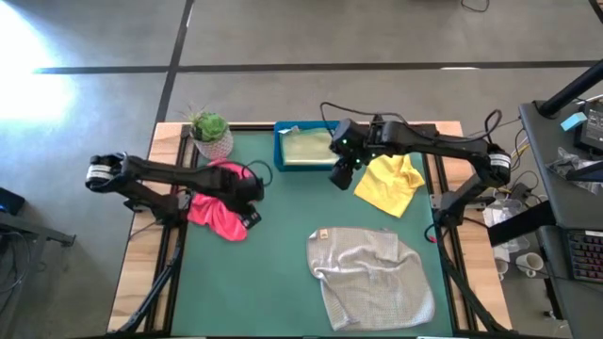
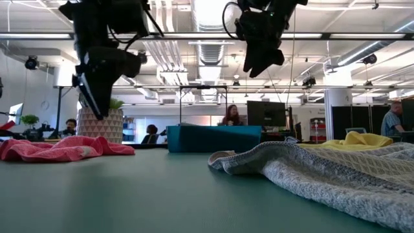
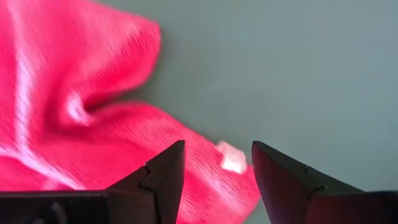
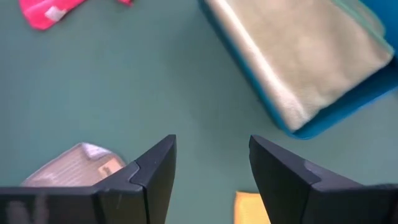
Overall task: Fold microfiber towels
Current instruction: Fold the pink microfiber towel
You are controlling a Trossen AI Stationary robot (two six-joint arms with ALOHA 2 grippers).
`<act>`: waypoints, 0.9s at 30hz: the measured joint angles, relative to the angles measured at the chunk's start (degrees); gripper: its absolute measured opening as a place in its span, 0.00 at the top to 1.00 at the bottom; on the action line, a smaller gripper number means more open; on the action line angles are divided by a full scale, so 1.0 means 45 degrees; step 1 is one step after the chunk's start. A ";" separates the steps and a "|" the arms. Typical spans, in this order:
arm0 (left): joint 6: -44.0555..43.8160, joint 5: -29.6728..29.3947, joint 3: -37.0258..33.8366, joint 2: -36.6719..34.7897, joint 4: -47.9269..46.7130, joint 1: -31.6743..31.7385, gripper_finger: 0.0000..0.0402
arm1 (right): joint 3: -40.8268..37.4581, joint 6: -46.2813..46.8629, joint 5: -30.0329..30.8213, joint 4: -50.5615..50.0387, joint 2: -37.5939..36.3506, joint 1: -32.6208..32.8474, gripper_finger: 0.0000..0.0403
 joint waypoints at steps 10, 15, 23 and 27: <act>-0.4076 -0.1189 -0.0682 0.0183 0.0000 -0.2187 0.58 | -0.0005 0.0810 0.0097 0.0008 0.0005 0.1442 0.52; -0.4953 -0.1507 -0.0977 0.0788 0.0164 -0.2476 0.58 | -0.0005 0.1466 0.0103 0.0019 0.0010 0.2033 0.52; -0.5762 -0.1188 -0.1323 0.1783 0.1588 -0.2848 0.58 | -0.0015 0.1604 0.0131 0.0017 0.0015 0.2859 0.52; -0.5765 -0.0736 -0.1323 0.2271 0.2570 -0.2908 0.58 | -0.0015 0.1608 0.0136 0.0014 0.0015 0.3182 0.52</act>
